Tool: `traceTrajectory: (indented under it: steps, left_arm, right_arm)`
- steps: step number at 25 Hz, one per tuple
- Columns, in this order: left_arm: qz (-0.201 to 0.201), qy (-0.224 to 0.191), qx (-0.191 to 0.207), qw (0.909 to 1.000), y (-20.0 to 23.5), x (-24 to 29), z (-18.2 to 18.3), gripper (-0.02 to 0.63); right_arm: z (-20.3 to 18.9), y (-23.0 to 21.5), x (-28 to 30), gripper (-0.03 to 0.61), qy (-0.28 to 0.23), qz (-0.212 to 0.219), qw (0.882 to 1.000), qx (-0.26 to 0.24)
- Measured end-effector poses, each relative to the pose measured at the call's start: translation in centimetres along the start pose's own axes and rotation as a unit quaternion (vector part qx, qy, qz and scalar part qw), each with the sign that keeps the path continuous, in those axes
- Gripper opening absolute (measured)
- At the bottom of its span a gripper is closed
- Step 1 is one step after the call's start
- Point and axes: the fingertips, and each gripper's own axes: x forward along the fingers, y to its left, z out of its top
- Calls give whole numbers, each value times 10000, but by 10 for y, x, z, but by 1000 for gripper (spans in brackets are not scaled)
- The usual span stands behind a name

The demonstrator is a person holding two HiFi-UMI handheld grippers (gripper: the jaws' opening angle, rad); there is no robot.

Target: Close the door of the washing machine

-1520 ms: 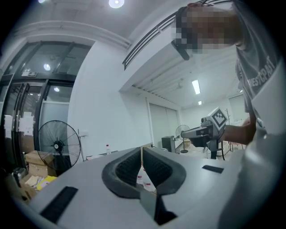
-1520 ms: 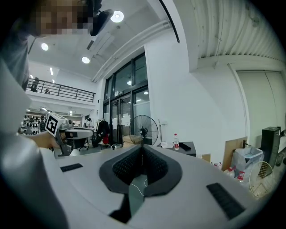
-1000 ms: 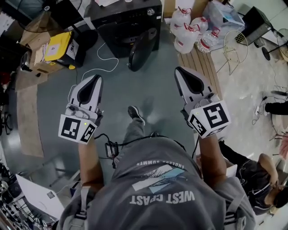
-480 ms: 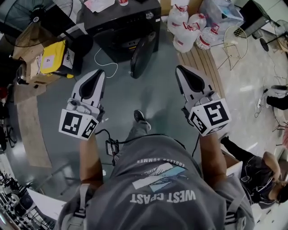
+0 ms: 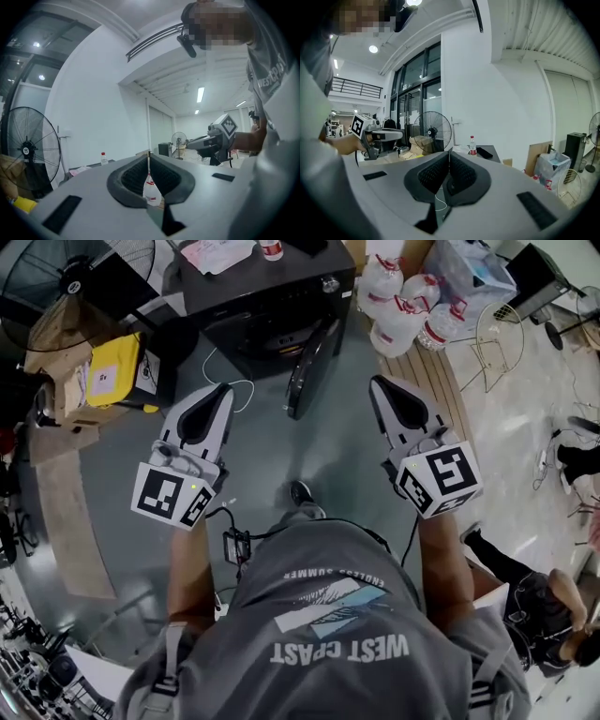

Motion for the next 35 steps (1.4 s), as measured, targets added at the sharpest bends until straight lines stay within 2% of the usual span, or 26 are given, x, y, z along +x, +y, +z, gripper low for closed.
traceTrajectory:
  steps: [6, 11, 15, 20, 28, 35]
  left_arm:
    - [-79, -22, -89, 9999, 32, 14, -12, 28]
    - [-22, 37, -209, 9998, 45, 29, -23, 28]
    - [102, 181, -355, 9992, 54, 52, -44, 28]
    - [451, 441, -573, 9964, 75, 83, -90, 28]
    - [953, 822, -1011, 9869, 103, 136, -159, 29]
    - [982, 1205, -1377, 9782, 103, 175, -227, 31]
  right_arm:
    - [5, 2, 48, 31, 41, 71, 9999, -100]
    - [1, 0, 82, 31, 192, 332, 9989, -253]
    - [-17, -16, 114, 31, 419, 576, 9971, -276]
    - [-55, -37, 166, 31, 745, 1013, 9917, -257]
    - [-100, -77, 250, 32, 1272, 1674, 9770, -350]
    - [-169, -90, 293, 44, 1925, 2309, 9507, -763]
